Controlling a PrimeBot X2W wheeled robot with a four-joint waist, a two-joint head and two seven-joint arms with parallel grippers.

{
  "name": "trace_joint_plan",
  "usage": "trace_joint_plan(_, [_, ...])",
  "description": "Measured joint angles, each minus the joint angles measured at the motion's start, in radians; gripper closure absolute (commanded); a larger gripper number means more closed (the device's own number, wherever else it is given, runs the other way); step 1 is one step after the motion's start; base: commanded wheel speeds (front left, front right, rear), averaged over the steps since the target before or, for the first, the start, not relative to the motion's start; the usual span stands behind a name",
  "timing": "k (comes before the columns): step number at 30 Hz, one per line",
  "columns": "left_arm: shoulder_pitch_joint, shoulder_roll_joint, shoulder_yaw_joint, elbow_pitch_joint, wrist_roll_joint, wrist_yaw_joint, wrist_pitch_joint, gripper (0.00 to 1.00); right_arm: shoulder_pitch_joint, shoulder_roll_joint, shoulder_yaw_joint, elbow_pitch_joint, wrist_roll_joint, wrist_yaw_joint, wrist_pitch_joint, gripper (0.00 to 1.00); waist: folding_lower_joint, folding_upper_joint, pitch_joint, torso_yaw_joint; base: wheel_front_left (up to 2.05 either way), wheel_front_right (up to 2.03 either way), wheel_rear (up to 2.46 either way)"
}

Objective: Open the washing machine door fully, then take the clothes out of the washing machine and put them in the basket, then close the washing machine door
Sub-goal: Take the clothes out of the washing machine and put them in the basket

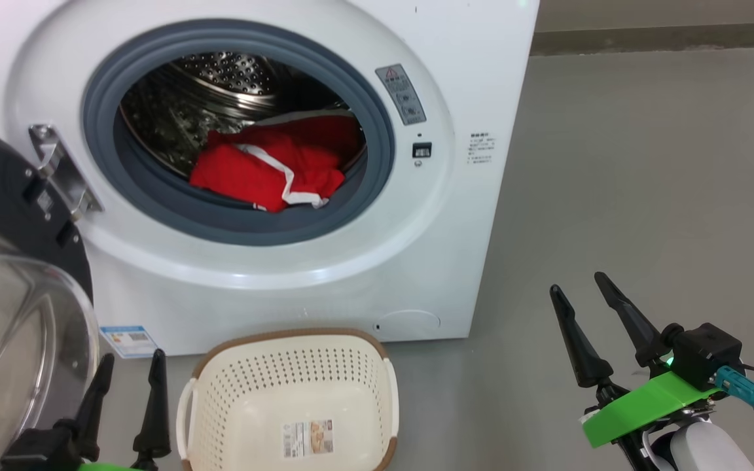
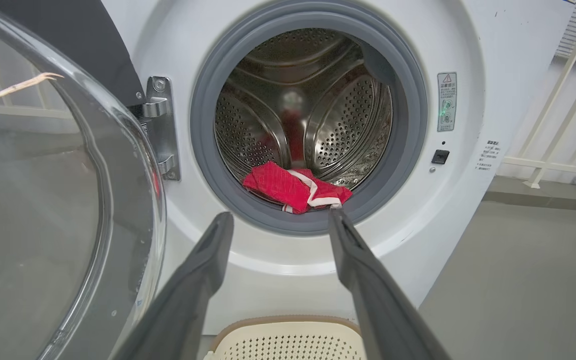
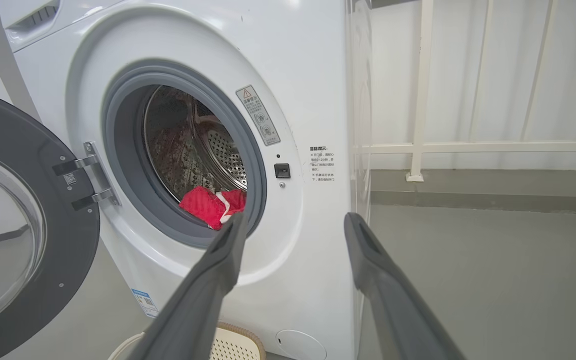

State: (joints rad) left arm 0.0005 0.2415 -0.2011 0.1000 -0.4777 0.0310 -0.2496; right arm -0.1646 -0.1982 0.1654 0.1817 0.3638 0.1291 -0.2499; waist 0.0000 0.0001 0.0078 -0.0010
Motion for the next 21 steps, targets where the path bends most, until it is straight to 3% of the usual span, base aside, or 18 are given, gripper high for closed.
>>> trace_joint_plan(7, [0.0, -0.002, 0.004, -0.001, 0.002, 0.0, 0.0, 0.0, 0.0, 0.0, 0.0, 0.0, 0.0, 0.0, 0.0, 0.0, 0.0, 0.0, 0.003, 0.005, 0.75, -0.75, 0.0])
trace_joint_plan(21, [-0.001, -0.007, 0.006, 0.001, 0.005, 0.0, 0.0, 0.0, 0.0, 0.003, 0.002, 0.0, 0.0, 0.0, 0.0, 0.0, 0.0, 0.0, 0.002, 0.009, 0.02, -0.02, 0.0])
